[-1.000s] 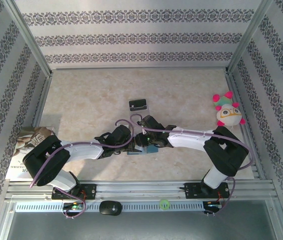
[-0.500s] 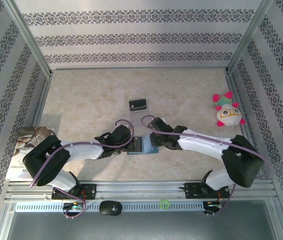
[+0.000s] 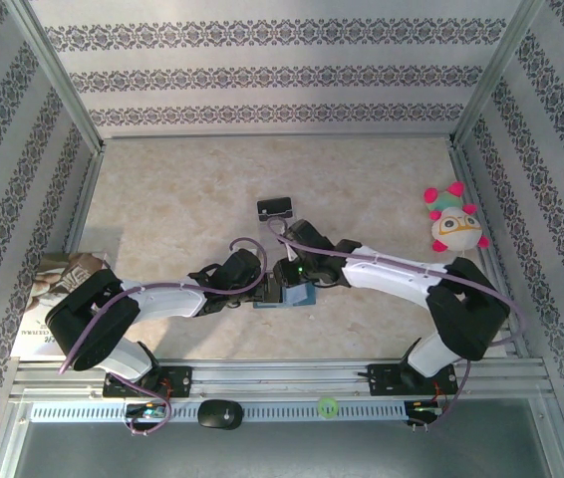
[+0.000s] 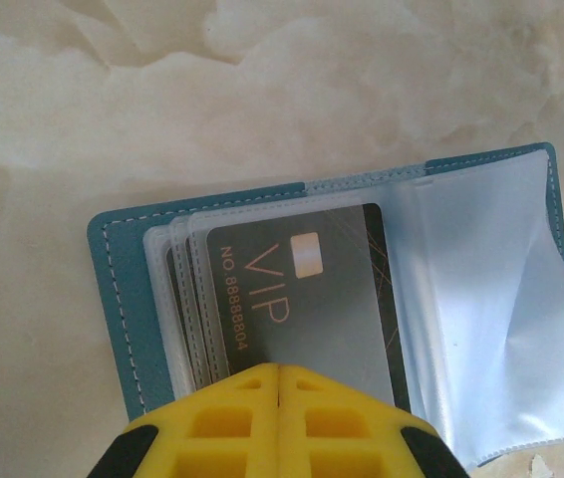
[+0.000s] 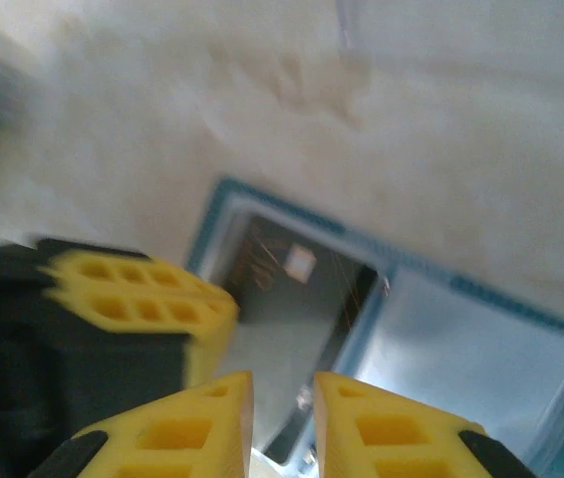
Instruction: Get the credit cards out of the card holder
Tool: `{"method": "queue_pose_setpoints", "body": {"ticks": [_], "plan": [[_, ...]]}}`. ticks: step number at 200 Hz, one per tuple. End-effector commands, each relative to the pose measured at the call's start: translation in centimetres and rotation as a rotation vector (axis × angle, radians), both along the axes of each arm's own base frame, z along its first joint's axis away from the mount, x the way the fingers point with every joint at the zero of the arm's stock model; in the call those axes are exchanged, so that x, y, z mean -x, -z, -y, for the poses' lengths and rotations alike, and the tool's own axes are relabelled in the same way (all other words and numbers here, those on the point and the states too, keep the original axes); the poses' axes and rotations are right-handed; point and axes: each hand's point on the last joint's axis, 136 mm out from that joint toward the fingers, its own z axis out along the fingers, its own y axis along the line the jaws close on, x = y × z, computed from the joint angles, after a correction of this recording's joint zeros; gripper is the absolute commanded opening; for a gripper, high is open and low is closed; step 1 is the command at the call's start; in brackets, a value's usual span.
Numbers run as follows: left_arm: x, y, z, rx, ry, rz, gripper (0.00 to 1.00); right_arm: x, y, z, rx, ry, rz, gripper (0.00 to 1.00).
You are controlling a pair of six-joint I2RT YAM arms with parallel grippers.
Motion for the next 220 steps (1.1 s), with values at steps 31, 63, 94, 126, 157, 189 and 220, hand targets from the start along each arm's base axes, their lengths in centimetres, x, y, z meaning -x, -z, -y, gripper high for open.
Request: {"method": "queue_pose_setpoints", "body": {"ticks": [31,63,94,126,157,189,220], "plan": [[0.8,1.1,0.3,-0.011,0.03,-0.03,0.0,1.4,5.9,8.3,0.168,0.226,-0.118,0.18],[0.7,1.1,0.5,-0.003,0.037,-0.029,0.0,1.2,6.0,8.9,0.207,0.253,-0.111,0.16],[0.7,0.8,0.3,-0.003,0.041,-0.016,0.0,0.1,1.0,6.6,0.119,0.195,0.048,0.22],[0.6,1.0,0.3,-0.003,0.041,-0.011,0.0,-0.3,-3.9,2.2,-0.067,0.075,0.13,0.26],[0.4,0.9,0.4,-0.004,0.05,-0.007,0.0,-1.2,-2.0,0.2,-0.093,0.053,0.017,0.21],[0.3,1.1,0.2,-0.007,0.045,-0.008,0.0,-1.3,4.3,4.5,0.024,0.215,-0.127,0.16],[0.1,1.5,0.4,-0.003,0.051,-0.015,0.0,0.3,7.9,7.0,0.129,0.264,-0.207,0.13]]}}
